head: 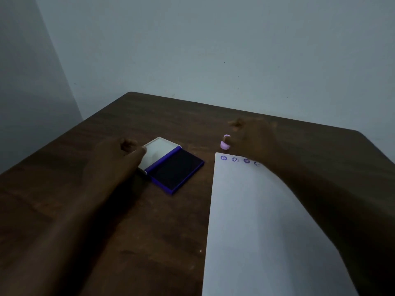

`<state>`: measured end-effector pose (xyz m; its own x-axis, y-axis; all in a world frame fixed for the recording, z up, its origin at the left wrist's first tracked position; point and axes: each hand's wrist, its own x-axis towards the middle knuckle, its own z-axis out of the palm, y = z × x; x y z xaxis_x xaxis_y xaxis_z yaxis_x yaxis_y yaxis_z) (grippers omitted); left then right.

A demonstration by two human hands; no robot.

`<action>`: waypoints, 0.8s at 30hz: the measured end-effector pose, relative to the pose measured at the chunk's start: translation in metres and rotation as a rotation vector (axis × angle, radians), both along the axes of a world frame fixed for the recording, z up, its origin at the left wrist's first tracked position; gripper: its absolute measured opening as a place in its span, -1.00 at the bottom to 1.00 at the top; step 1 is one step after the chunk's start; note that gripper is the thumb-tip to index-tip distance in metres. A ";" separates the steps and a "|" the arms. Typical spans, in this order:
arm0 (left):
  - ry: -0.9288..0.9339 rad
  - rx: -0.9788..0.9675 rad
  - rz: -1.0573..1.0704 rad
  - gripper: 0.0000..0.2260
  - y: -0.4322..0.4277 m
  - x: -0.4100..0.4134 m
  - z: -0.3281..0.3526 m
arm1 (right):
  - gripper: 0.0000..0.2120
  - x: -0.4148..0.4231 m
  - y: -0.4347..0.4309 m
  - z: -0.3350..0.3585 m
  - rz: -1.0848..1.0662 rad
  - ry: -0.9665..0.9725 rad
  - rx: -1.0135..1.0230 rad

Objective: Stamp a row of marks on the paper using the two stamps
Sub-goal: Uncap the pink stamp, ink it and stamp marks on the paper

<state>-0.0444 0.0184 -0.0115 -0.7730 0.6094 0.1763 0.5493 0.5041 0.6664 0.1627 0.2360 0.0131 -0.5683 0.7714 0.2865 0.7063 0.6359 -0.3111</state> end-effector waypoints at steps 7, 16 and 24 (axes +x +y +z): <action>-0.043 -0.006 -0.006 -0.73 0.000 0.002 0.002 | -0.61 -0.005 0.019 0.003 -0.018 -0.081 -0.058; -0.048 0.068 -0.054 -0.80 0.002 0.003 -0.001 | -0.77 -0.006 0.009 0.006 0.013 0.037 -0.065; -0.128 0.185 -0.165 -0.78 0.005 0.016 0.006 | -0.79 -0.019 -0.060 0.022 0.298 0.216 -0.408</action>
